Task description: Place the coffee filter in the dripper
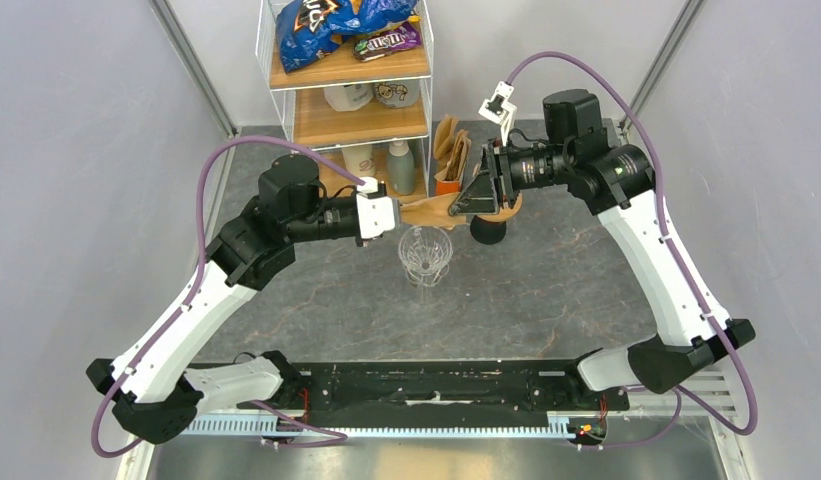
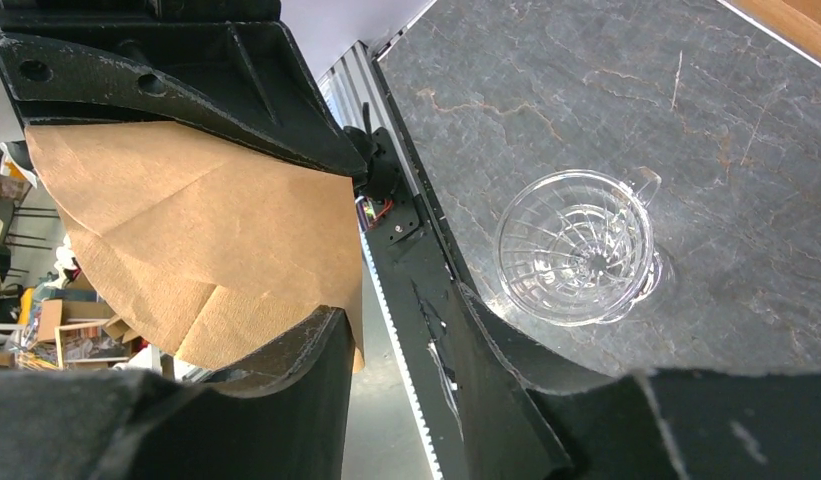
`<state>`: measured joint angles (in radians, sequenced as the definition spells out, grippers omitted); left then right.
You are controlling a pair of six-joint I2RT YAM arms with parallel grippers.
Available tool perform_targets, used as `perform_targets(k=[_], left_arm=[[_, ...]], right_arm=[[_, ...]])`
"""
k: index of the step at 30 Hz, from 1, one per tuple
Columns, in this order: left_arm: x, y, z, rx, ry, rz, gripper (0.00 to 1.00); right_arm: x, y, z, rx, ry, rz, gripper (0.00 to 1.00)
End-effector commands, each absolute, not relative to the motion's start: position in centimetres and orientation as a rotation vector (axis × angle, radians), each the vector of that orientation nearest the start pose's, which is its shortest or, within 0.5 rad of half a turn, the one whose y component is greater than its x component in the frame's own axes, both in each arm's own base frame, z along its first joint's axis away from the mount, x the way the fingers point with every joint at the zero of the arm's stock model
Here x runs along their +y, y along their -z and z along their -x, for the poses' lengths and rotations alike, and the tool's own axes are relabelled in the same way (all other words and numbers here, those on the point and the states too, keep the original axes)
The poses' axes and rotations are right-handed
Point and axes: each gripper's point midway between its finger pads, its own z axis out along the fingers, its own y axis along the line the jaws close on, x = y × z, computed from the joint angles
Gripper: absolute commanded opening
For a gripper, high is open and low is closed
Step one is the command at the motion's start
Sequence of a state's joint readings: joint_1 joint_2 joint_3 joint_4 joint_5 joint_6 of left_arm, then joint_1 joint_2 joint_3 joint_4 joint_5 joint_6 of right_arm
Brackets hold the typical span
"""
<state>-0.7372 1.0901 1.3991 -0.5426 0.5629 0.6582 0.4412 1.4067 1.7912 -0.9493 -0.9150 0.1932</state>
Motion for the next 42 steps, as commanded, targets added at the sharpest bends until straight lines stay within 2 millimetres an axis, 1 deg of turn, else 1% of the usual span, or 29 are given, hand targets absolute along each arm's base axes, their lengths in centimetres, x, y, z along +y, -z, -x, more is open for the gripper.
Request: perform_targets(k=[1,7,10,11,15,17,19,23,24,25,27,32,34,35,38,40,42], left_arm=[[-28.0,-40.4,-18.5,1.041,0.624,-1.429,0.02],[-28.1,-40.2,-17.9,1.038,0.654,-1.449,0.02],[-28.1,-40.1,-17.6,1.036,0.670,-1.457,0.02],[-28.1,-40.1,-17.5,1.040,0.677,-1.454,0.02],[-28.2,-40.1,-17.1,1.030,0.696,-1.461,0.02],[-28.2,-39.8,-17.0,1.029,0.702,-1.481,0.02],[-28.3,-39.7,-16.8,1.027,0.714,-1.495,0.02],[-28.5,-39.4,-16.4,1.037,0.747,-1.517,0.02],[-28.5,-39.3,-16.4,1.040,0.751,-1.519,0.02],[-28.5,-39.2,-16.4,1.042,0.750,-1.522,0.02],[-28.5,-39.1,-16.6,1.049,0.744,-1.520,0.02],[-28.7,-39.1,-16.4,1.059,0.770,-1.518,0.02],[-28.7,-39.1,-16.4,1.067,0.780,-1.513,0.02],[-28.8,-39.1,-16.3,1.066,0.783,-1.515,0.02],[-28.9,-39.2,-16.3,1.064,0.790,-1.516,0.02],[-28.9,-39.3,-16.2,1.059,0.797,-1.518,0.02],[-29.0,-39.3,-16.1,1.063,0.811,-1.518,0.02]], right_arm=[[25.8,-41.3,-20.9,1.890,-1.319,0.888,0.45],[25.6,-41.9,-20.8,1.859,-1.293,0.894,0.45],[25.5,-42.4,-20.6,1.838,-1.285,0.901,0.53],[25.5,-42.4,-20.5,1.835,-1.283,0.903,0.53],[25.5,-42.7,-20.7,1.820,-1.282,0.909,0.47],[25.6,-42.8,-20.8,1.818,-1.283,0.908,0.47],[25.7,-43.0,-20.9,1.811,-1.281,0.911,0.52],[25.9,-43.4,-21.0,1.792,-1.293,0.925,0.52],[25.9,-43.4,-21.0,1.793,-1.296,0.929,0.51],[25.9,-43.4,-20.8,1.796,-1.301,0.933,0.45],[25.8,-43.3,-20.5,1.800,-1.299,0.948,0.39],[25.5,-42.6,-20.4,1.813,-1.271,0.961,0.35],[25.4,-42.7,-20.4,1.810,-1.267,0.967,0.34],[25.5,-42.7,-20.3,1.808,-1.270,0.970,0.35],[25.6,-42.9,-19.9,1.796,-1.290,0.988,0.49],[25.7,-42.8,-19.7,1.789,-1.291,1.004,0.49],[25.9,-42.8,-19.6,1.785,-1.286,1.016,0.46]])
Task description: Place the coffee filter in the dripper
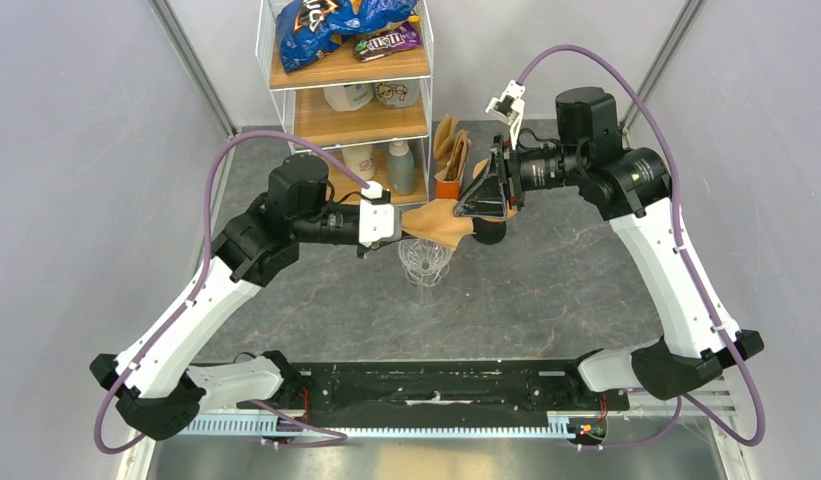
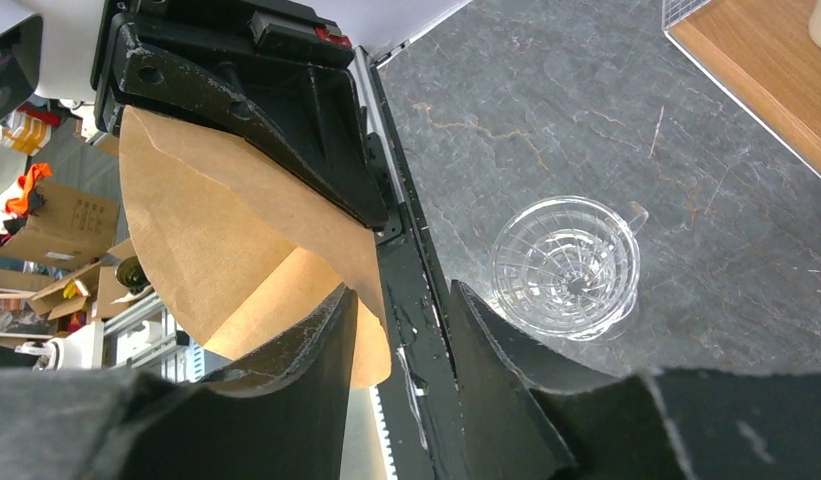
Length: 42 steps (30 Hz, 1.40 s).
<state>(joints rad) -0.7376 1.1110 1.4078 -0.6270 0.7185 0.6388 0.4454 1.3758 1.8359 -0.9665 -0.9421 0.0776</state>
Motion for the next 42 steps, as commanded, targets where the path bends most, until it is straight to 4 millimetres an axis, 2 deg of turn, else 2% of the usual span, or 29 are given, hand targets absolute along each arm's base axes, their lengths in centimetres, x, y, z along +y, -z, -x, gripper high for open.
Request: perform_targets(k=[1,4,6,7,8,10,11,12,13,19,22,25,28,31,33,38,42], left_arm=[[-29.0,-39.4,-16.0,1.062,0.814,-1.517,0.02],[-29.0,-39.3,-16.1,1.079,0.820,-1.507,0.02],[-29.0,-39.3,-16.1,1.092,0.827,-1.501,0.02],[-29.0,-39.3,-16.1,1.098,0.827,-1.495,0.03],[-28.9,-39.2,-16.4,1.117,0.821,-1.481,0.10],[-28.4,-39.2,-17.1,1.183,0.785,-1.427,0.48],[-27.9,-39.2,-17.5,1.234,0.767,-1.383,0.74],[-27.1,-39.1,-17.9,1.281,0.741,-1.342,0.85],[-26.3,-38.8,-18.1,1.319,0.726,-1.313,0.89],[-20.1,-36.9,-18.3,1.558,0.714,-1.112,0.92],[-18.2,-36.1,-17.9,1.612,0.669,-1.034,0.93],[-17.3,-35.7,-17.8,1.633,0.642,-0.944,0.94],[-17.8,-36.3,-17.3,1.616,0.710,-0.886,0.90],[-19.7,-38.8,-15.4,1.471,0.856,-0.985,0.82],[-20.5,-39.8,-15.5,1.435,0.892,-1.010,0.82],[-20.4,-39.4,-17.5,1.414,0.759,-1.102,0.82],[-21.5,-38.6,-17.4,1.393,0.808,-1.174,0.80]], right_arm=[[26.0,-42.7,-19.4,1.781,-1.286,1.028,0.44],[26.2,-42.6,-19.1,1.782,-1.282,1.052,0.27],[26.2,-42.7,-19.1,1.783,-1.268,1.048,0.06],[26.1,-42.8,-19.2,1.786,-1.258,1.042,0.00],[26.0,-42.9,-19.3,1.791,-1.245,1.035,0.00],[25.5,-42.7,-19.7,1.828,-1.190,1.005,0.00],[25.0,-42.2,-20.0,1.875,-1.152,0.980,0.00],[24.5,-41.4,-20.1,1.912,-1.105,0.991,0.00],[24.1,-40.7,-20.5,1.961,-1.063,0.972,0.00],[23.6,-37.6,-21.1,2.165,-1.035,0.907,0.00],[23.8,-36.3,-22.2,2.234,-1.017,0.884,0.00],[24.3,-35.2,-23.5,2.263,-0.975,0.880,0.00],[25.2,-34.4,-24.0,2.258,-0.928,0.937,0.00],[26.1,-33.9,-23.8,2.254,-0.905,0.992,0.00],[26.4,-33.2,-24.0,2.269,-0.881,1.003,0.00],[27.0,-31.5,-25.3,2.279,-0.857,0.988,0.00],[27.8,-30.2,-25.3,2.277,-0.908,0.993,0.00]])
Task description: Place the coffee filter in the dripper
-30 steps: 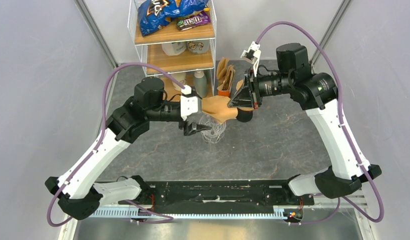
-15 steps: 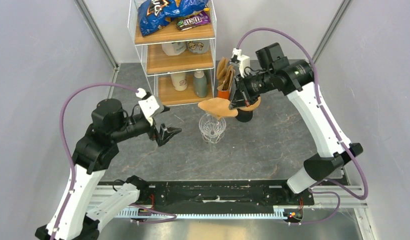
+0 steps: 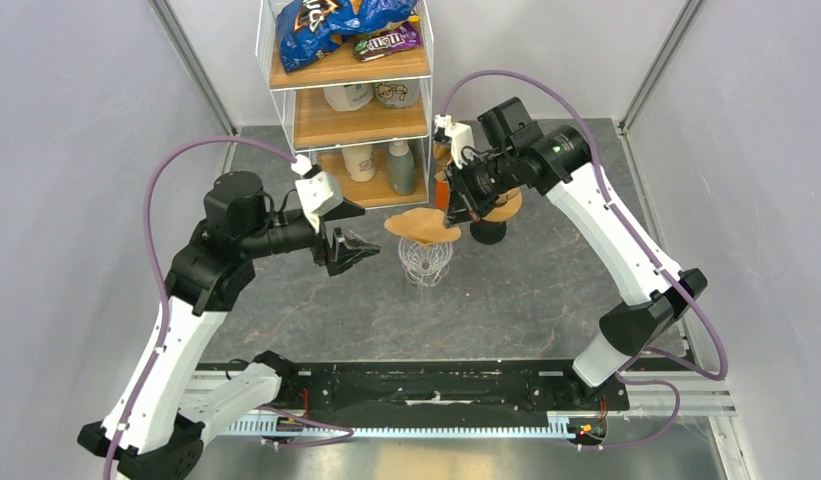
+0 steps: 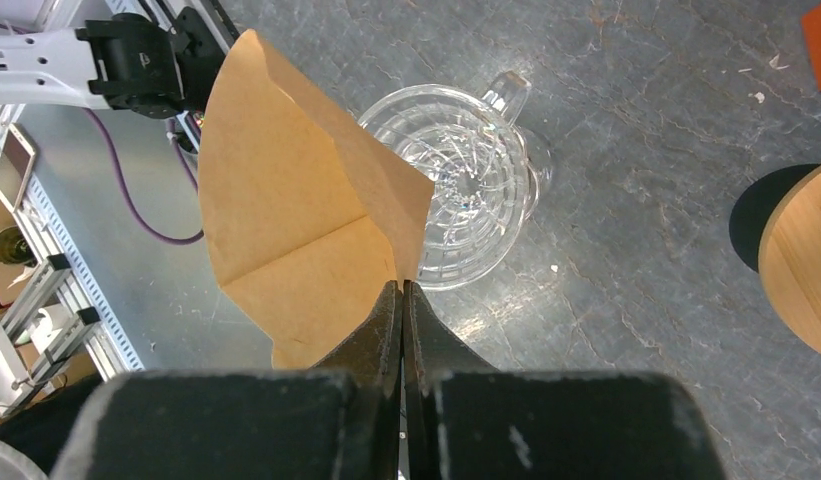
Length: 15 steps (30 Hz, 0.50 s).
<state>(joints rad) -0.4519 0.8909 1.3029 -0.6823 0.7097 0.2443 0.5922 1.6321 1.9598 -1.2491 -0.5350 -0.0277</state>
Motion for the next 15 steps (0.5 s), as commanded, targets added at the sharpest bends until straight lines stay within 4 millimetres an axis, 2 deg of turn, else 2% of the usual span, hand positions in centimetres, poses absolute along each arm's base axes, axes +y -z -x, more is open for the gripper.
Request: perform_targets(k=[1,6,15], left_arm=[[-21.7,-38.3,-17.7,1.404,0.815,-1.183,0.79],[-23.4,-37.0,-17.6,1.388,0.828,-1.277,0.78],[-27.1,-32.3,-16.6,1.344,0.809,-1.523,0.82]], right_arm=[[27.8,-29.8,-25.3,2.272,-0.909,0.991,0.00],[28.0,-28.6,-25.6,2.275,-0.907,0.988,0.00],[27.8,-26.3,-25.5,2.304,-0.896,0.989,0.00]])
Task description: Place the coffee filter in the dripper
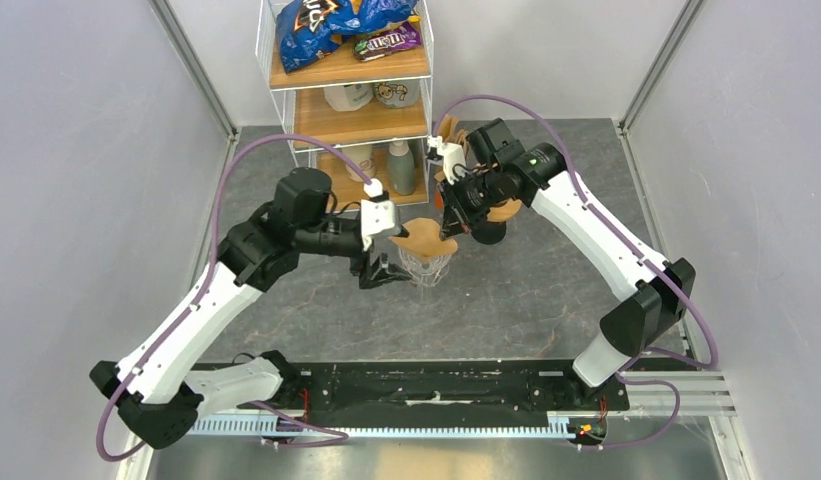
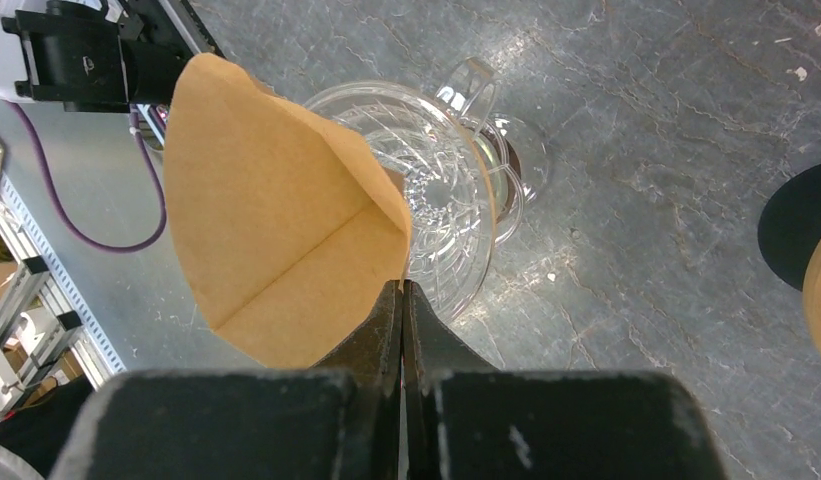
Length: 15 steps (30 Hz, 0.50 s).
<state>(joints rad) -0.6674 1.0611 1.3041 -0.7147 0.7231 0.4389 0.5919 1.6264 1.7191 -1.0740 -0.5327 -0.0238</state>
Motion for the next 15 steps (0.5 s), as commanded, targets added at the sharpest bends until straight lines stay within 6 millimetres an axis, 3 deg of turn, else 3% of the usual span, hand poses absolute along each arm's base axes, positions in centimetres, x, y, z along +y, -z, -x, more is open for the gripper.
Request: perform_targets(k=[1,9,15], left_arm=[[-27.4,-32.0,-16.7,1.339,0.809,-1.527,0.82],[-29.2,-29.3,-18.2,1.326,0.753,-1.616,0.82],[-29.4,-27.5,-17.7,1.330,0.763,-1.689,0.74]], right_arm=[[27.8,-26.2,-25.6,2.305,-0.894,0.988,0.00],[27.7,-26.6,-25.5,2.291,-0.887,0.980,0.00],[27.1,-27.2,-26.0,2.286,-0.832,0.964,0.00]])
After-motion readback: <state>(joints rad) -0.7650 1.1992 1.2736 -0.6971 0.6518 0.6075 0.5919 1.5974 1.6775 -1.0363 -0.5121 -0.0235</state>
